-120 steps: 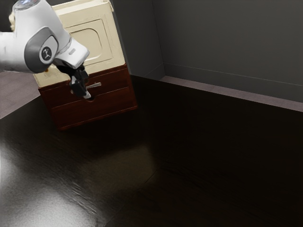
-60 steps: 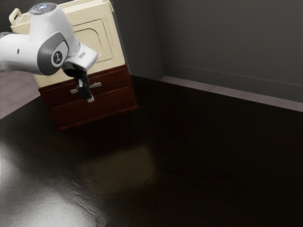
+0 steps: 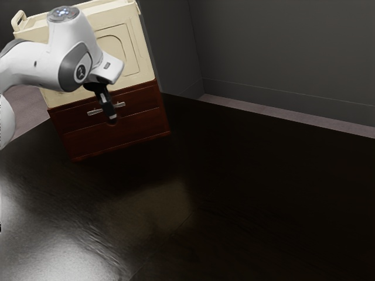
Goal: Pull the drawer handle with one arm to open the drawer
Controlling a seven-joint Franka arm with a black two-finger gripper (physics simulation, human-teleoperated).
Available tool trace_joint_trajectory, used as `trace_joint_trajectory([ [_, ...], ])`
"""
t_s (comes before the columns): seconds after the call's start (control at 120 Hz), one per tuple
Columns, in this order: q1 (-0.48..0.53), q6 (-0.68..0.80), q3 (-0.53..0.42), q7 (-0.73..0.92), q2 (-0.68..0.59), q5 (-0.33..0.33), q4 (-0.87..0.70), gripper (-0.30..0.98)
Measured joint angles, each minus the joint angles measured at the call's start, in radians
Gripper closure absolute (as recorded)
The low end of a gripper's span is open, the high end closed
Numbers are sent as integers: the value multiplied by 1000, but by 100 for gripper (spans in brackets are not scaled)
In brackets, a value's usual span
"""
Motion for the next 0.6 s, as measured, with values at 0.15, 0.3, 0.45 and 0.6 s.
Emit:
trace_joint_trajectory([
  [0.15, 0, 8, 5, -12, 22, 42, 14, 12],
  [0.3, 0, 29, 6, -18, 75, 66, 72, 14],
  [0.45, 2, 42, 12, -21, 104, 73, 105, 16],
  [0.6, 3, 48, 14, -24, 107, 74, 107, 18],
])
